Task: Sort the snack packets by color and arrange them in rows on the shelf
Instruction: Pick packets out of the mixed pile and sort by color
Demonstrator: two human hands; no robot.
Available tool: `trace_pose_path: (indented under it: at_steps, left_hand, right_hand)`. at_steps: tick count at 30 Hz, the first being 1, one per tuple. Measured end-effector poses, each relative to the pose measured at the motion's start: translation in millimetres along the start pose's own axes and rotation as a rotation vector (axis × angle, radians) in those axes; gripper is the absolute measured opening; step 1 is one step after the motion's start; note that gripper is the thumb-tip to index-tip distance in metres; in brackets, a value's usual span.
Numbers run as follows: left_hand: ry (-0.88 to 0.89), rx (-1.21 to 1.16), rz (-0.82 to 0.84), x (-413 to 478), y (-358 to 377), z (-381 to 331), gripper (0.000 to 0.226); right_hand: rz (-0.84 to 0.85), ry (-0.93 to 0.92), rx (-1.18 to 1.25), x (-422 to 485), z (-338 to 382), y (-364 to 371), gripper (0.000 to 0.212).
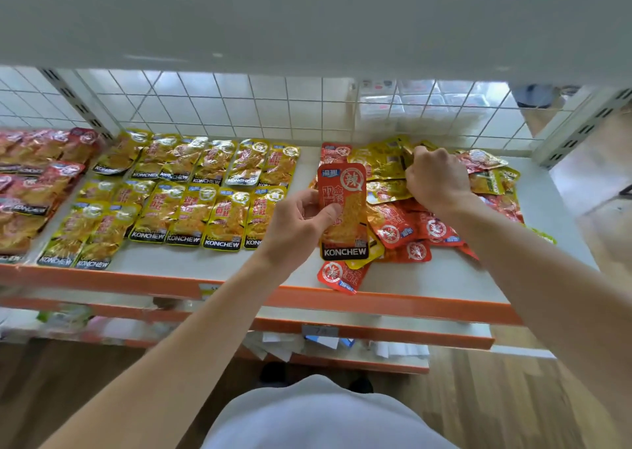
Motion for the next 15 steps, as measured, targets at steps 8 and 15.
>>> trace_pose_path:
  at_steps: [8, 15]
  left_hand:
    - [-0.005, -0.119, 0.000, 10, -8, -7, 0.013]
    - [-0.008, -0.121, -0.014, 7, -25, 1, 0.014]
  right_hand:
    - [-0.248, 0.181, 0.912, -61, 8, -40, 0.026]
    - [-0.071, 0.474, 1.564, -118, 51, -18, 0.024]
Point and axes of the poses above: each hand's wrist, its own x-axis towards the middle knuckle, its own y-axis out of the palm, z = x × y, the point moved 3 cm from there along x, towards the middle knuckle, and after that the axes turned 4 degrees about -y, right-handed, at the moved point
